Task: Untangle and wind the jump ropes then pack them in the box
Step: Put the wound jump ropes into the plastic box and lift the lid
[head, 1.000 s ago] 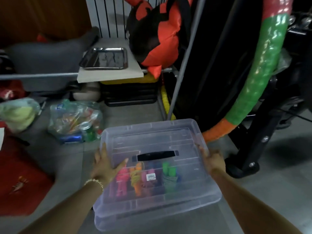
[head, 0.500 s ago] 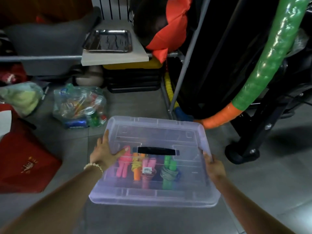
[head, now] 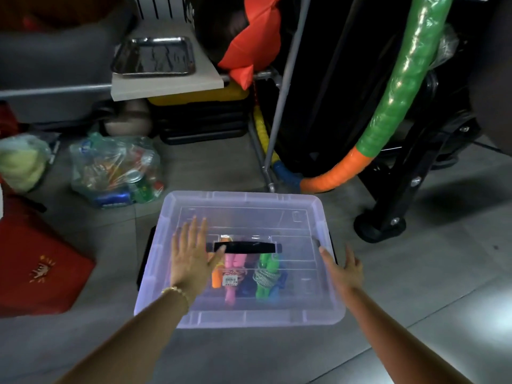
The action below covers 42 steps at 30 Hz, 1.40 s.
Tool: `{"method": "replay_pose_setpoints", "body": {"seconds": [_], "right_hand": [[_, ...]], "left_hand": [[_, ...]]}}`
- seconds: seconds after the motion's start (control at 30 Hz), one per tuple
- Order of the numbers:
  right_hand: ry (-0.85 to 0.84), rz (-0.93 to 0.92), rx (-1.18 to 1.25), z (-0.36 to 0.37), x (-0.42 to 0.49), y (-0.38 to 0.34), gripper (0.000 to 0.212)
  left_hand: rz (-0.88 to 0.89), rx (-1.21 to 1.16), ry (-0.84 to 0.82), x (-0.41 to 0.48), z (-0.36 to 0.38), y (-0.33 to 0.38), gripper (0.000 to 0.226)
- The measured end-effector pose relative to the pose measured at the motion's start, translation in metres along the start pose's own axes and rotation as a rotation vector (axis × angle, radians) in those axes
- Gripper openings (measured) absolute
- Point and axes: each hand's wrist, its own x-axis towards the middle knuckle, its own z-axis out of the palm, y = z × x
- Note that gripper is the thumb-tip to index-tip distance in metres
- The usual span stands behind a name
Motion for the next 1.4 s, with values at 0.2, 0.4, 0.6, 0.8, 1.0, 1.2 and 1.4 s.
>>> {"method": "replay_pose_setpoints", "body": {"seconds": [0.2, 0.4, 0.6, 0.8, 1.0, 1.2, 1.4], "right_hand": [[0.001, -0.022, 0.273, -0.001, 0.001, 0.004, 0.042], [0.139, -0.224, 0.357, 0.008, -0.003, 0.01, 0.019], [0.196, -0.251, 0.335, 0.013, -0.005, 0.009, 0.02], [0.251, -0.569, -0.226, 0.04, -0.025, -0.014, 0.059], [-0.093, -0.782, -0.639, 0.107, -0.044, -0.046, 0.085], [-0.053, -0.766, -0.754, 0.114, -0.044, -0.047, 0.071], [-0.028, -0.78, -0.762, 0.114, -0.044, -0.045, 0.086]], "left_hand": [[0.228, 0.15, -0.134, -0.003, 0.039, 0.073, 0.098], [0.211, 0.15, -0.101, -0.002, 0.046, 0.07, 0.087], [0.213, 0.162, -0.111, -0.002, 0.048, 0.071, 0.082], [0.252, 0.125, -0.106, -0.001, 0.04, 0.068, 0.098], [0.015, -0.155, 0.103, 0.0, 0.007, 0.01, 0.078], [-0.338, -0.406, 0.022, 0.009, -0.012, -0.052, 0.105], [-0.54, -0.637, -0.112, 0.003, -0.017, -0.081, 0.109]]}}
